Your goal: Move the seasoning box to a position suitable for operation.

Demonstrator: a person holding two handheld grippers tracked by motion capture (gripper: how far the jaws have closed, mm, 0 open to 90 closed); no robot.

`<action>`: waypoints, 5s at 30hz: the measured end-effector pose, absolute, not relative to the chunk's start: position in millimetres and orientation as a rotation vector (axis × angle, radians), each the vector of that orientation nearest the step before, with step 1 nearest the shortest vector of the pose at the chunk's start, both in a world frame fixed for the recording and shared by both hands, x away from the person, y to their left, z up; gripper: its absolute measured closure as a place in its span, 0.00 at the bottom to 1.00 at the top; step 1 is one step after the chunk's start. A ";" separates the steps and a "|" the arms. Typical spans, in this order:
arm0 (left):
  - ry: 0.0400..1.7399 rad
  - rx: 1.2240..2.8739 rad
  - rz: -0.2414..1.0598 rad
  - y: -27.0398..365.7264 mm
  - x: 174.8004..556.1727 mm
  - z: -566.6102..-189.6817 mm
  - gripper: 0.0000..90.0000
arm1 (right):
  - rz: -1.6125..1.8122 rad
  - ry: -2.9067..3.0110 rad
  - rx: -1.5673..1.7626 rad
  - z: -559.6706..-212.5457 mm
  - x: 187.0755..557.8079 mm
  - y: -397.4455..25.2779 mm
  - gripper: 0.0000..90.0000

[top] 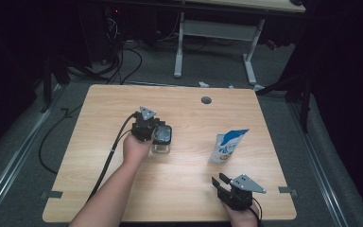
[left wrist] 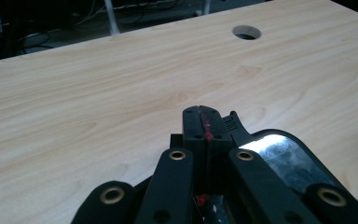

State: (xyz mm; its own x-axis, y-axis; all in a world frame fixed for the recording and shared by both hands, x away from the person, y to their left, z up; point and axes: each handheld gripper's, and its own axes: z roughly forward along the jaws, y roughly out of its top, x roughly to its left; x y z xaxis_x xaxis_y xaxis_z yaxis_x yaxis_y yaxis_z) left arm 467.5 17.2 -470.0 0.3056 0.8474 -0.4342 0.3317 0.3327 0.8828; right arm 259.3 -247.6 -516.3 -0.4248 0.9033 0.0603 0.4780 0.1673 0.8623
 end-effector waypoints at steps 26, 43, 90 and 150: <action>1.145 1.272 0.488 10.4 381.3 -462.1 1.00 | 1.183 1.989 1.277 -514.5 257.4 -239.5 0.69; 1.207 1.346 0.488 -1.1 410.9 -475.5 1.00 | 1.193 1.990 1.279 -514.7 260.2 -242.1 0.69; 1.138 1.283 0.444 112.3 322.9 -507.1 0.94 | 1.097 2.044 1.182 -520.2 263.7 -199.2 1.00; 1.045 1.210 0.376 54.1 346.4 -479.1 1.00 | 1.108 2.005 1.221 -513.6 271.3 -236.0 0.93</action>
State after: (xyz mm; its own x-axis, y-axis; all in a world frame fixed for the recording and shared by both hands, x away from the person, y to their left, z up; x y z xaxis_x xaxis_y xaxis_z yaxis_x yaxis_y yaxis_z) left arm 346.4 54.1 -479.1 0.5097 0.7307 -0.4542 0.2739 0.3627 0.8908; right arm 271.3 -236.0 -513.6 -0.4448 0.8952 -0.0282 0.4523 0.2517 0.8556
